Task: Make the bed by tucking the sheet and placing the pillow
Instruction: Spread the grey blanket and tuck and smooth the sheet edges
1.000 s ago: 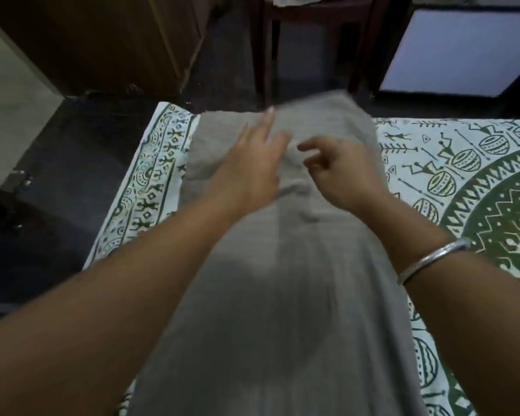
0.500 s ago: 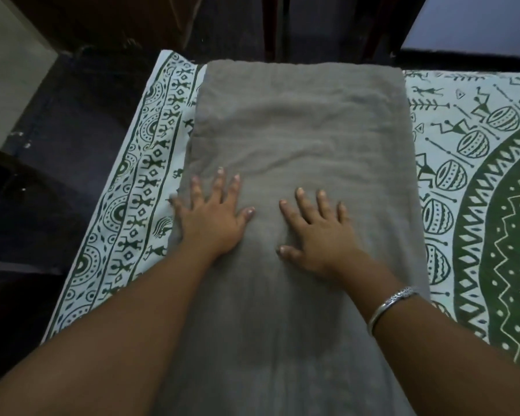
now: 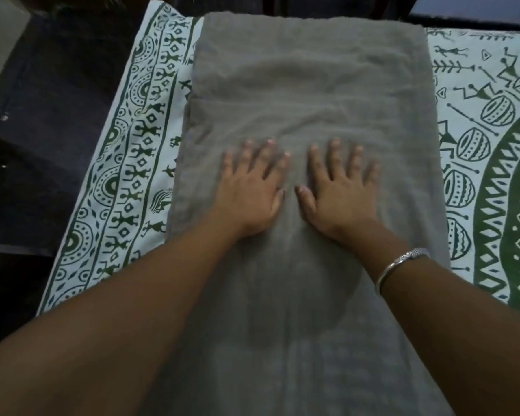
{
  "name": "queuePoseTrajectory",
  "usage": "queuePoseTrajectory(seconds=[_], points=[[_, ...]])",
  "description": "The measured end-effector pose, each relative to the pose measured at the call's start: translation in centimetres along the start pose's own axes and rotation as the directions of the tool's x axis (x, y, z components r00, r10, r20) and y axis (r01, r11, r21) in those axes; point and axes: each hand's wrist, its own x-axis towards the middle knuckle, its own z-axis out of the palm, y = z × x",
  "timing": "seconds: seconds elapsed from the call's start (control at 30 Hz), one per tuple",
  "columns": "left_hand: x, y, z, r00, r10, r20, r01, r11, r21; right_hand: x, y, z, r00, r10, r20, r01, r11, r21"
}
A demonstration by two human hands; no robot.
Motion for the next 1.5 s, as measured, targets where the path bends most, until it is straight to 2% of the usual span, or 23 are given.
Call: queuePoseTrajectory(seconds=[0.03, 0.07, 0.1, 0.13, 0.2, 0.23, 0.27, 0.33, 0.37, 0.4, 0.43, 0.5, 0.57, 0.6, 0.63, 0.67, 0.73, 0.8, 0.87, 1.03, 1.1, 1.33, 1.5], points=[[0.5, 0.3, 0.1, 0.993, 0.114, 0.016, -0.114, 0.993, 0.017, 0.6, -0.1, -0.1, 0.991, -0.137, 0.009, 0.137, 0.990, -0.026], [1.0, 0.1, 0.2, 0.989, 0.146, 0.031, -0.147, 0.989, 0.026, 1.2, 0.3, -0.2, 0.973, -0.230, 0.023, 0.231, 0.972, -0.039], [1.6, -0.3, 0.4, 0.995, 0.093, 0.028, -0.094, 0.995, 0.024, 1.7, 1.0, -0.4, 0.969, -0.245, 0.026, 0.246, 0.968, -0.052], [2.5, -1.1, 0.5, 1.000, -0.023, 0.008, 0.023, 1.000, 0.000, 2.4, 1.9, -0.4, 0.984, -0.177, 0.017, 0.178, 0.982, -0.058], [4.6, -2.4, 0.2, 0.964, -0.267, 0.010, 0.267, 0.962, -0.052, 4.0, 3.4, -0.8, 0.989, 0.148, 0.008, -0.148, 0.989, -0.020], [5.8, -2.9, -0.2, 0.946, -0.325, 0.014, 0.325, 0.944, -0.054, 5.0, 3.5, -1.1, 0.963, 0.270, 0.013, -0.270, 0.963, 0.012], [6.9, -3.0, -0.5, 0.951, -0.309, 0.007, 0.309, 0.950, -0.049, 6.0, 3.1, -1.5, 0.961, 0.278, 0.009, -0.278, 0.960, 0.020], [8.7, -2.4, -0.9, 0.994, -0.105, -0.008, 0.105, 0.994, -0.022, 7.5, 1.9, -1.5, 1.000, -0.016, -0.012, 0.016, 0.999, -0.035], [9.5, -2.3, -0.9, 1.000, 0.006, 0.002, -0.006, 1.000, -0.001, 8.3, 1.6, -1.4, 0.982, -0.188, 0.001, 0.187, 0.980, -0.070], [10.4, -2.6, -0.8, 0.998, 0.058, 0.021, -0.058, 0.998, 0.008, 9.2, 1.6, -1.5, 0.959, -0.281, 0.023, 0.282, 0.956, -0.085], [11.4, -3.3, -0.9, 0.998, 0.049, 0.038, -0.049, 0.999, 0.007, 10.2, 2.1, -1.7, 0.956, -0.291, 0.043, 0.294, 0.951, -0.092], [13.4, -5.4, -1.2, 0.993, -0.101, 0.060, 0.101, 0.995, 0.007, 12.1, 3.6, -2.1, 0.989, -0.132, 0.065, 0.136, 0.988, -0.066], [15.1, -7.1, -2.0, 0.952, -0.295, 0.084, 0.296, 0.955, 0.000, 13.8, 4.6, -2.8, 0.987, 0.131, 0.089, -0.131, 0.991, -0.011], [15.8, -7.2, -2.4, 0.938, -0.335, 0.087, 0.336, 0.942, -0.003, 14.7, 4.5, -3.2, 0.969, 0.229, 0.092, -0.232, 0.973, 0.017], [16.3, -6.8, -2.8, 0.951, -0.299, 0.079, 0.298, 0.954, 0.017, 15.5, 4.0, -3.5, 0.960, 0.265, 0.086, -0.268, 0.963, 0.028], [16.8, -6.1, -2.8, 0.978, -0.201, 0.062, 0.198, 0.979, 0.051, 16.1, 3.3, -3.6, 0.973, 0.220, 0.071, -0.222, 0.975, 0.010], [17.5, -5.1, -2.5, 0.997, 0.011, 0.073, -0.015, 0.998, 0.062, 17.2, 2.7, -3.4, 0.998, -0.029, 0.049, 0.031, 0.998, -0.057], [18.5, -5.9, -2.5, 0.989, 0.057, 0.133, -0.062, 0.997, 0.035, 18.5, 3.4, -3.7, 0.981, -0.166, 0.098, 0.175, 0.980, -0.094], [19.9, -7.6, -3.2, 0.982, -0.017, 0.189, 0.013, 1.000, 0.025, 19.7, 5.0, -4.6, 0.983, -0.104, 0.148, 0.118, 0.989, -0.089], [22.7, -9.7, -5.0, 0.898, -0.354, 0.261, 0.383, 0.921, -0.071, 21.8, 4.9, -5.9, 0.963, 0.219, 0.156, -0.225, 0.974, 0.019], [23.4, -8.6, -4.9, 0.880, -0.405, 0.248, 0.427, 0.903, -0.039, 22.1, 4.1, -5.7, 0.950, 0.274, 0.149, -0.280, 0.960, 0.021], [24.3, -9.6, -5.1, 0.878, -0.427, 0.216, 0.440, 0.898, -0.017, 22.7, 4.9, -5.6, 0.964, 0.210, 0.165, -0.223, 0.973, 0.066], [23.0, -6.9, -4.4, 0.868, -0.495, 0.049, 0.492, 0.868, 0.067, 22.7, 7.1, -6.5, 0.975, 0.084, 0.204, -0.109, 0.987, 0.115]])
